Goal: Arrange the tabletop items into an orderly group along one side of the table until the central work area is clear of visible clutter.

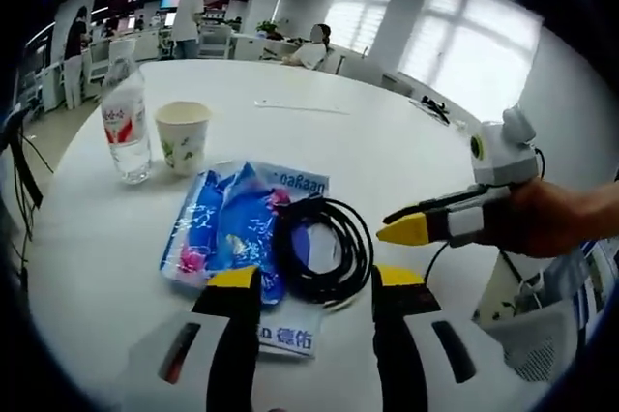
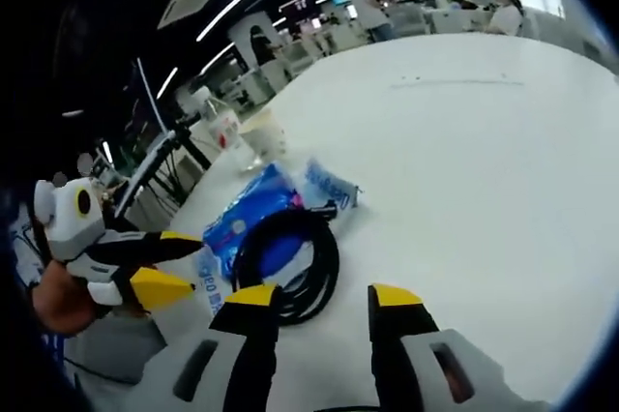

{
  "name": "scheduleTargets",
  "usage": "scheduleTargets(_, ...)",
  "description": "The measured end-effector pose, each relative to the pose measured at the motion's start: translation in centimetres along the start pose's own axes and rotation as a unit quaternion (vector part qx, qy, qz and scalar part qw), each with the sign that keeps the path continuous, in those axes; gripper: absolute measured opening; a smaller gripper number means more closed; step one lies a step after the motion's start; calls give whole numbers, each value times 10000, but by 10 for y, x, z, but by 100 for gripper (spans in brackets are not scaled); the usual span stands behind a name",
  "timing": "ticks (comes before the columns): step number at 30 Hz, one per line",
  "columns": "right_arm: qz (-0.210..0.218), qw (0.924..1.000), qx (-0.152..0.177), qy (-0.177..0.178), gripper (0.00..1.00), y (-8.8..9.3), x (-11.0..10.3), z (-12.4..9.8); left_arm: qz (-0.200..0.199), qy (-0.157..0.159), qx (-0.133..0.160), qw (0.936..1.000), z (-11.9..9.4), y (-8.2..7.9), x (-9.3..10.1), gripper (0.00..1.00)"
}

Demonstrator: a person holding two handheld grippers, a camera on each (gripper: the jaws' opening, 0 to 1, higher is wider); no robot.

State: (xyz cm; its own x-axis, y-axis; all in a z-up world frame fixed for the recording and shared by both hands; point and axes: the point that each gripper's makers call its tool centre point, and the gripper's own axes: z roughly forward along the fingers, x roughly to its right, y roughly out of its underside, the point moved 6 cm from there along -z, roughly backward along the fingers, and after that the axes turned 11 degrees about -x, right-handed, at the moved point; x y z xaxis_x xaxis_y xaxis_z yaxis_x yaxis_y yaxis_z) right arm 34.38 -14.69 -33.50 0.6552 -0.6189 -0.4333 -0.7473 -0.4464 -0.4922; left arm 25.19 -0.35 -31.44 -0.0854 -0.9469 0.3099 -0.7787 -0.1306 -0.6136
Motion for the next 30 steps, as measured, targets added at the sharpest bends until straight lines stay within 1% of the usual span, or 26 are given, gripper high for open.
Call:
scheduleTargets(1,32,10000,-16,-9,35,0,2,4,-27,-2,-2,10000,1,0,0,44)
scheduleTargets(4,69,10000,-50,-19,35,-3,2,3,-134,-23,9,9999,6,-2,-6,43)
scheduleTargets(5,95,9999,-50,-17,34,-3,5,7,-155,-36,-4,9999,8,-2,-8,42)
scheduleTargets(6,108,9999,-47,-18,34,-4,6,7,-178,-42,-21,9998,9,-2,-6,42)
scheduleTargets(13,271,9996,-60,30,33,-2,1,9,-369,-37,-147,9992,22,0,-11,41)
scheduleTargets(15,297,9995,-72,32,33,-4,0,9,-394,-45,-143,9991,24,-2,-9,40)
scheduleTargets(17,314,9995,-63,2,33,-6,0,13,-361,-85,-200,9991,29,-1,-13,39)
scheduleTargets(19,306,9995,-92,7,32,-6,-1,17,-425,-131,-287,9986,34,0,-12,38)
scheduleTargets(20,318,9994,-114,13,32,-5,-1,19,-533,-131,-284,9981,35,1,-13,38)
scheduleTargets(22,358,9993,-140,-10,32,-7,0,25,-593,-116,-263,9978,37,1,-14,37)
scheduleTargets(24,375,9992,-133,-18,30,-7,-3,26,-571,-146,-284,9979,37,0,-13,36)
scheduleTargets(28,400,9991,-161,14,27,-10,1,33,-617,-174,-338,9974,41,2,-12,33)
scheduleTargets(30,425,9989,-204,5,26,-6,2,35,-603,-192,-398,9972,45,4,-12,30)
